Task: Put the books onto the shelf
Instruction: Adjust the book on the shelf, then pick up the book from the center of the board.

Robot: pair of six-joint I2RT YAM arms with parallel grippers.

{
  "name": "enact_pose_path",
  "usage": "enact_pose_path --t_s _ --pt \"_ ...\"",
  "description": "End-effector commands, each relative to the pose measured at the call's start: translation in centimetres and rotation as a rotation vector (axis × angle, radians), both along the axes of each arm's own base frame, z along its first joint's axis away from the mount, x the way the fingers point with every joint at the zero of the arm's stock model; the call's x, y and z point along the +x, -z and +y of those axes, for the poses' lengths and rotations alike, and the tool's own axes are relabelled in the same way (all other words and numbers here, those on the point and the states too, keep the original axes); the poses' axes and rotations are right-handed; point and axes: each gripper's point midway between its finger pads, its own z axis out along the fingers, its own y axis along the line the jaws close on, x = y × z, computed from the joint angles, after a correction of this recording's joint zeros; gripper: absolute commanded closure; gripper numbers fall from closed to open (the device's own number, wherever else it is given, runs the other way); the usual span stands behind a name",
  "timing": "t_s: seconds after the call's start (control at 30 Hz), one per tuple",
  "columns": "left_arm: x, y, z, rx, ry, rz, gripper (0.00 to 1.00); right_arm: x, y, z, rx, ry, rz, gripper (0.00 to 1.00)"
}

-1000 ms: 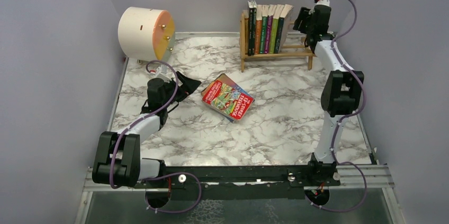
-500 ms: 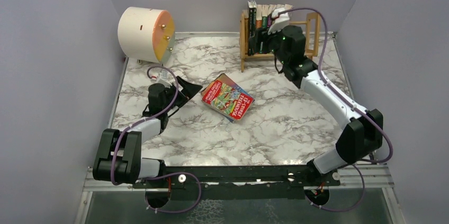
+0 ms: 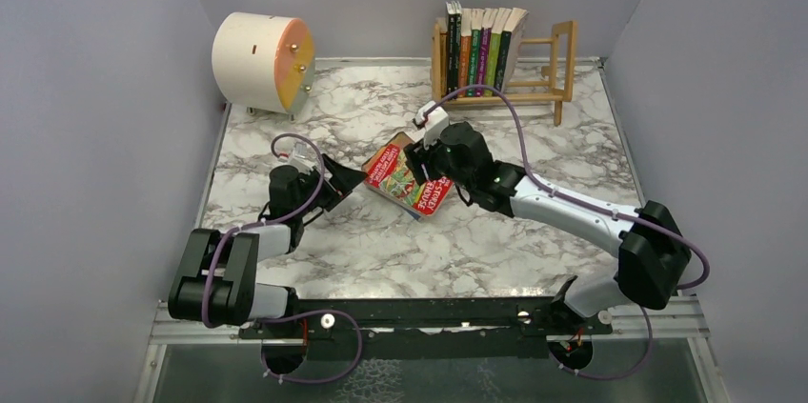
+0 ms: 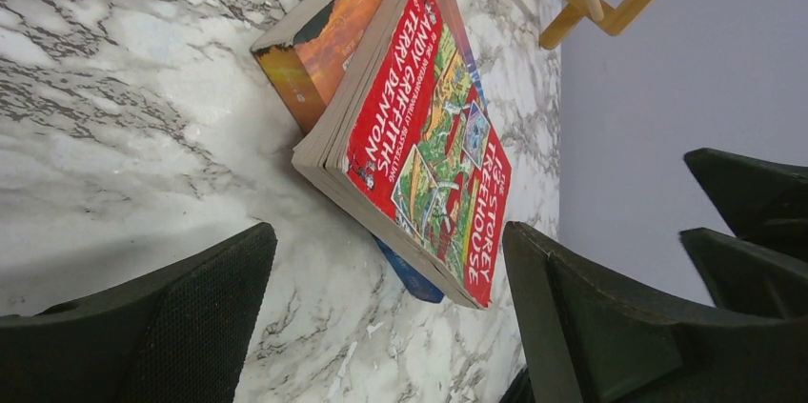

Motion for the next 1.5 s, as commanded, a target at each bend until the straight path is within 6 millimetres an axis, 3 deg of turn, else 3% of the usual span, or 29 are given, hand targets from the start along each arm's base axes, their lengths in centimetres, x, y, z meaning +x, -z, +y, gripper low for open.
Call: enact_pose_path --t_s 0.0,0.5,0.87,1.0,1.1,1.17,1.2,1.47 --pt "-0.4 -0.7 -1.4 -0.027 0.068 -0.040 0.16 0.5 1.5 -2.1 -0.006 0.121 0.015 0.37" --pt "0.3 1.5 -5.3 0.016 0.078 0.002 0.16 0.4 1.1 -3.8 0.043 0.216 0.009 0.37" --pt "2.5 2.7 -5.9 -0.009 0.012 -0.021 0.23 -0.6 2.2 -5.1 0.045 0.232 0.018 0.37" --pt "2.6 3.2 -6.0 -0.047 -0.003 -0.037 0.42 -0.8 2.4 -5.5 0.044 0.238 0.017 0.37" --pt "2.5 2.6 -6.2 -0.098 0.006 -0.078 0.80 -0.9 2.7 -5.6 0.037 0.242 0.022 0.37" --pt "2.2 2.2 -6.4 -0.135 0.012 -0.090 0.96 -0.9 2.8 -5.8 0.029 0.248 0.025 0.37" --pt "2.1 2.1 -6.5 -0.150 0.020 -0.093 1.00 -0.8 2.9 -5.9 0.026 0.256 0.024 0.37" --pt "1.3 -0.5 -6.4 -0.149 0.049 -0.088 1.00 -0.7 3.1 -7.3 -0.007 0.311 0.013 0.37"
